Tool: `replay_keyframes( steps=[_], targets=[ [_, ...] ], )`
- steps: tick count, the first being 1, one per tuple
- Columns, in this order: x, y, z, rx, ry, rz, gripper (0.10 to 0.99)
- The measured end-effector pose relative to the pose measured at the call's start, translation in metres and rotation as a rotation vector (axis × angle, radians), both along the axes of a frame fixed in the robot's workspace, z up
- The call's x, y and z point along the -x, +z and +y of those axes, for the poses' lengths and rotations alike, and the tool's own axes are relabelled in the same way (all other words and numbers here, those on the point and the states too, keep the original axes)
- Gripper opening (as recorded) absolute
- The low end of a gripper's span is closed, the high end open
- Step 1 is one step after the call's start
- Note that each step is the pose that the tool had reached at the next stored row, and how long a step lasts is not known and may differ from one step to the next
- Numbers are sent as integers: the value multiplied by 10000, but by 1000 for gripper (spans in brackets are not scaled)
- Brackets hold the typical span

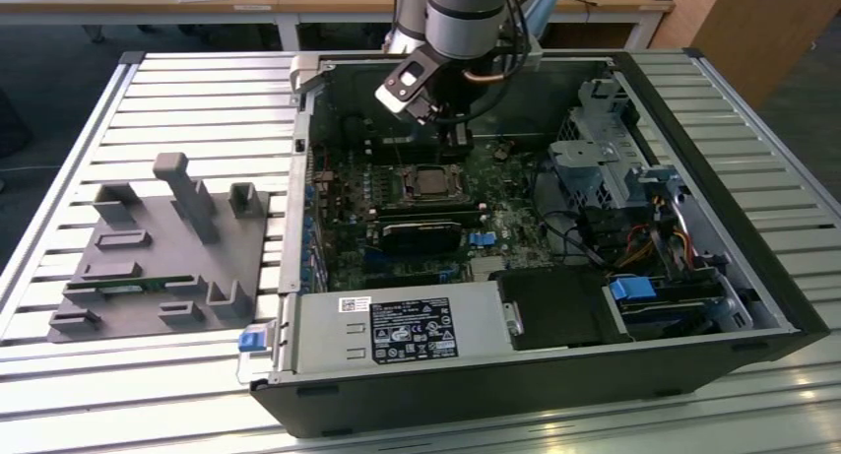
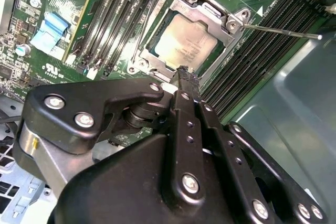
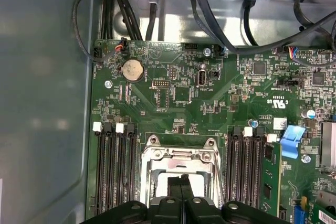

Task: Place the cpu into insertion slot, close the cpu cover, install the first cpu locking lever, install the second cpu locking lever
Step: 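Close the cpu cover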

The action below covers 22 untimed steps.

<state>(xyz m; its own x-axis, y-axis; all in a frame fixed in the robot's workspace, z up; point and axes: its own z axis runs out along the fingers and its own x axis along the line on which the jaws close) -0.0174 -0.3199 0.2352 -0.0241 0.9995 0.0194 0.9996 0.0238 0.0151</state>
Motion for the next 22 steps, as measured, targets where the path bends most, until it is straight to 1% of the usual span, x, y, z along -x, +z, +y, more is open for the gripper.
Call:
replay_keyframes(
  steps=[6,9,12,15,18,22],
  targets=[
    [50,-14,1,-1,0,-1,106],
    [80,-54,0,-2,0,1,106],
    [97,-107,0,1,0,21,106],
    [113,-156,0,6,0,63,106],
    [172,-186,-2,7,22,71,106],
    [256,-222,-2,7,65,70,106]
  ],
)
